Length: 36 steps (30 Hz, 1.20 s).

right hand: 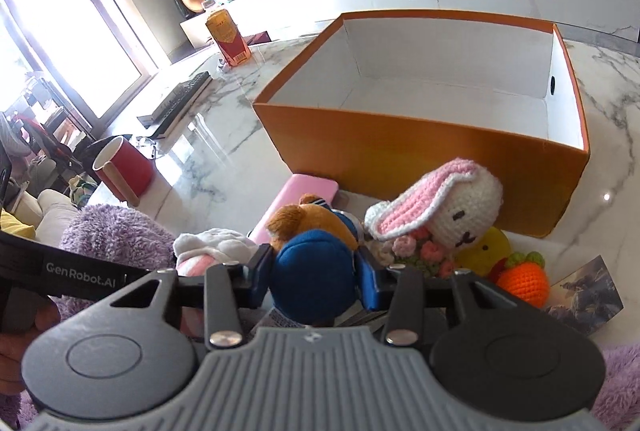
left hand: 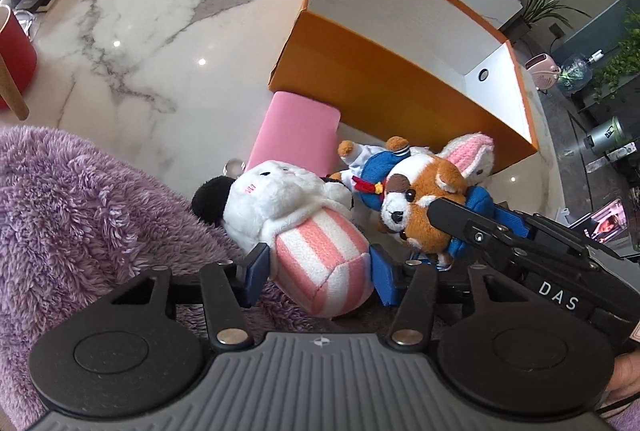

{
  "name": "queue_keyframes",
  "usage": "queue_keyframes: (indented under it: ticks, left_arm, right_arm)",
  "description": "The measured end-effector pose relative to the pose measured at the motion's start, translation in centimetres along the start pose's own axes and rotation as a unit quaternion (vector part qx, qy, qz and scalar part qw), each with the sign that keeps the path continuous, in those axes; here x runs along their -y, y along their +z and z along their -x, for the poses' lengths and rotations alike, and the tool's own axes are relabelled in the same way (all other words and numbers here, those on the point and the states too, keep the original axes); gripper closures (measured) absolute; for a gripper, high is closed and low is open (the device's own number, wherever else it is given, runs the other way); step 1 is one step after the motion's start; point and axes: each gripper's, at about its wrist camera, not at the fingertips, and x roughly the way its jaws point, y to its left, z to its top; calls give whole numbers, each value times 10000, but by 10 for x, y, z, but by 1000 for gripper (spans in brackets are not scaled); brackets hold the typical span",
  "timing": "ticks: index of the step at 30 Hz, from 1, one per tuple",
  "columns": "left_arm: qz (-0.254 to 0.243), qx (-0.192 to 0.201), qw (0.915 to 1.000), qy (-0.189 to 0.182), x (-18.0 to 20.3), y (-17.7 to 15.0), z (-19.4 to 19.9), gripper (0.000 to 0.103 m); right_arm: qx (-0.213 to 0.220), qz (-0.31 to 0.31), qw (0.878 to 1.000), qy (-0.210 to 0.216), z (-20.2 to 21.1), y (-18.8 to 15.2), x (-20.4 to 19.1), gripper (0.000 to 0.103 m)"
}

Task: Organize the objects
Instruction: 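Lift both plush toys and carry them over into the orange box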

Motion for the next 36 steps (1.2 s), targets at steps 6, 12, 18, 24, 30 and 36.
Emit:
queue_keyframes:
  ticks: [6, 12, 18, 24, 30, 36]
  left_arm:
    - [-367, 397, 9985, -112, 14, 7, 27, 42]
    - [-819, 759, 9935, -208, 28, 24, 44, 42]
    - [-1493, 1167, 9818, -134, 53, 56, 50, 42]
    - [-2144, 1299, 9680, 67, 85, 92, 34, 42]
    - [-2643, 1038, 9580, 397, 101, 116, -9, 42]
    - [-3159, 571, 9455, 544, 106, 132, -55, 42]
  right_arm:
    - [341, -12, 9992, 212, 22, 20, -11, 57]
    - [817, 3, 9965, 189, 44, 48, -14, 57]
    - [1327, -29, 9911, -62, 51, 83, -4, 57]
    - [1401, -378, 9891, -241, 30, 112, 24, 57]
    - [1267, -766, 9886, -272, -5, 127, 58, 57]
    - [888, -1057, 9892, -502, -55, 136, 81, 57]
